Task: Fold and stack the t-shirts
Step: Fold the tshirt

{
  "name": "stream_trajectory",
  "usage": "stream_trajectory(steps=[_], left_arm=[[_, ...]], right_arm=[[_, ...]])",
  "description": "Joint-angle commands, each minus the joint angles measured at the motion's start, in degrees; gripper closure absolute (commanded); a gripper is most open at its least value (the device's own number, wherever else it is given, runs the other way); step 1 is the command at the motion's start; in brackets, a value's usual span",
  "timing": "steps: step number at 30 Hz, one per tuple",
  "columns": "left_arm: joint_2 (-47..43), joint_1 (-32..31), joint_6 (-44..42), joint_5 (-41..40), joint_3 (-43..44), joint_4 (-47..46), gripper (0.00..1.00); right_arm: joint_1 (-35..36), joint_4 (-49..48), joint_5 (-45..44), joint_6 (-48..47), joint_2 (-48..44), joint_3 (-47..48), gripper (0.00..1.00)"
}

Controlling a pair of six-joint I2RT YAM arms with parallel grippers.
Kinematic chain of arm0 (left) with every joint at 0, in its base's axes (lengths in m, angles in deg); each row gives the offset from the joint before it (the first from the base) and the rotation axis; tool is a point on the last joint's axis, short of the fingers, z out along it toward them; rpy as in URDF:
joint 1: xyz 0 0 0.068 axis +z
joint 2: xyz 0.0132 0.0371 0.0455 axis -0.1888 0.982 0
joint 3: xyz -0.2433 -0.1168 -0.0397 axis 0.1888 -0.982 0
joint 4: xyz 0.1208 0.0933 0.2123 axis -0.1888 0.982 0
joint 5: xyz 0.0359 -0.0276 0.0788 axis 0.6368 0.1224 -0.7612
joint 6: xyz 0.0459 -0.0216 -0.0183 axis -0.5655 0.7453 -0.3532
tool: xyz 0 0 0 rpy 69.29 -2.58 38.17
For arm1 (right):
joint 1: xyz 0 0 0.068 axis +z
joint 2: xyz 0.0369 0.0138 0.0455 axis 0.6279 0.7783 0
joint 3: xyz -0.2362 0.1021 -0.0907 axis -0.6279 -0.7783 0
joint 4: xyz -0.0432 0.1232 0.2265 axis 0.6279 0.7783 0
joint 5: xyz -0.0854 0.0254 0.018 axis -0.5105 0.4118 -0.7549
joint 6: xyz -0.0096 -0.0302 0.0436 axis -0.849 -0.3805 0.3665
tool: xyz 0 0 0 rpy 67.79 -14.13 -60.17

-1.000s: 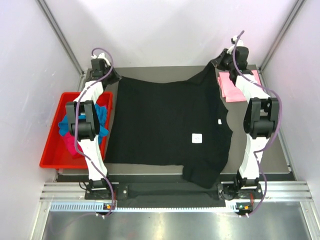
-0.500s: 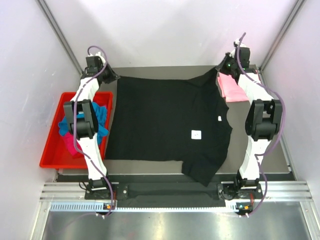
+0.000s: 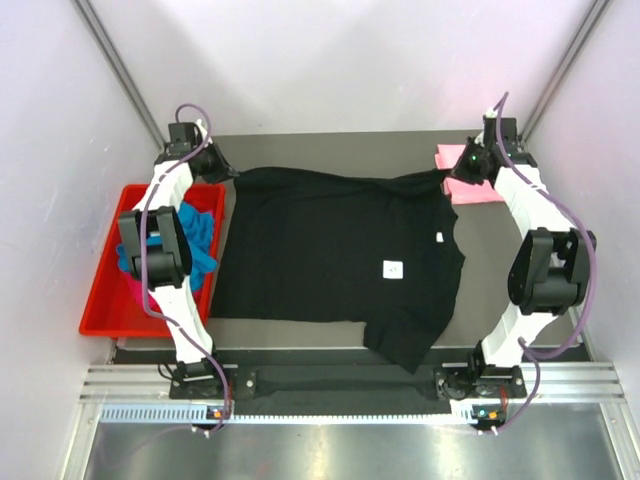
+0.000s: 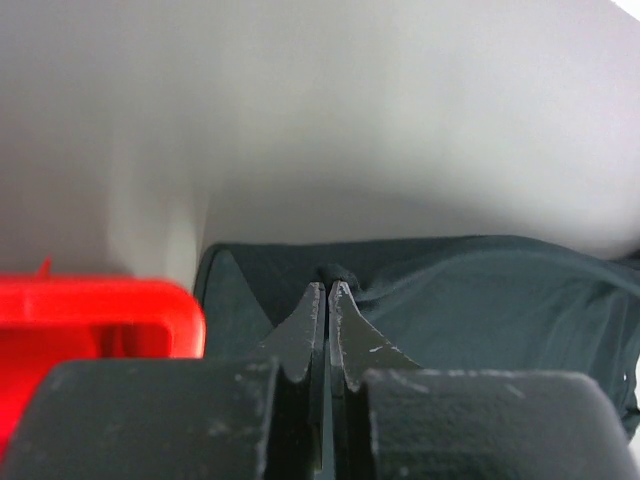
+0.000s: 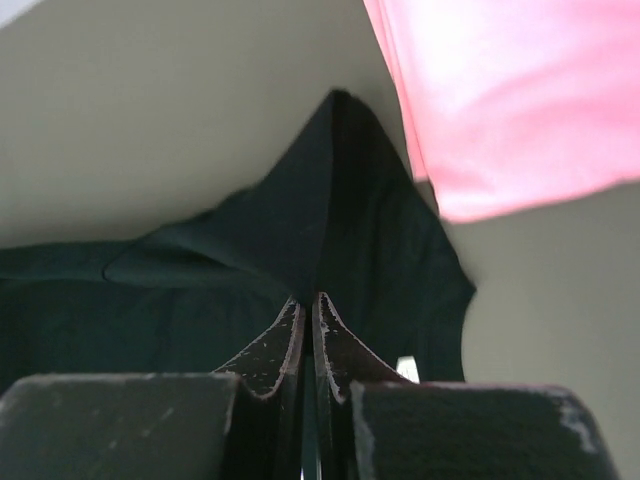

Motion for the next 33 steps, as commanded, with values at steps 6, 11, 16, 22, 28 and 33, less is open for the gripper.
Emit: stream_trajectory(steps=[6, 11, 16, 22, 28, 33], left_arm=[[-7.27, -0.54, -3.09, -3.18, -2.06, 9.05, 1.00], [-7.10, -0.72, -4.59, -7.06, -2.59, 13.10, 1.00], [-6.58, -1.86, -4.86, -9.34, -2.15, 14.86, 1.00], [-5.79, -4.23, -6.44, -13.29, -3.12, 16.88, 1.00], [-4.91, -6.17, -7.14, -20.14, -3.47, 18.90, 1.00], [-4.29, -6.79, -7.41, -24.10, -2.86, 20.83, 1.00]], right_arm=[[-0.55, 3.21, -0.30, 1.36, -11.65, -10.13, 1.00], [-0.55, 1.90, -0.30, 2.42, -15.79, -19.80, 1.00], [-0.55, -1.18, -0.04, 5.75, -20.98, -29.72, 1.00], [-0.63, -1.97, 0.84, 6.81, -24.50, -34.57, 1.00], [-0.63, 0.13, 3.13, 6.90, -25.55, -33.17, 1.00], [-0.72, 1.62, 6.02, 7.52, -27.13, -32.38, 1.00]])
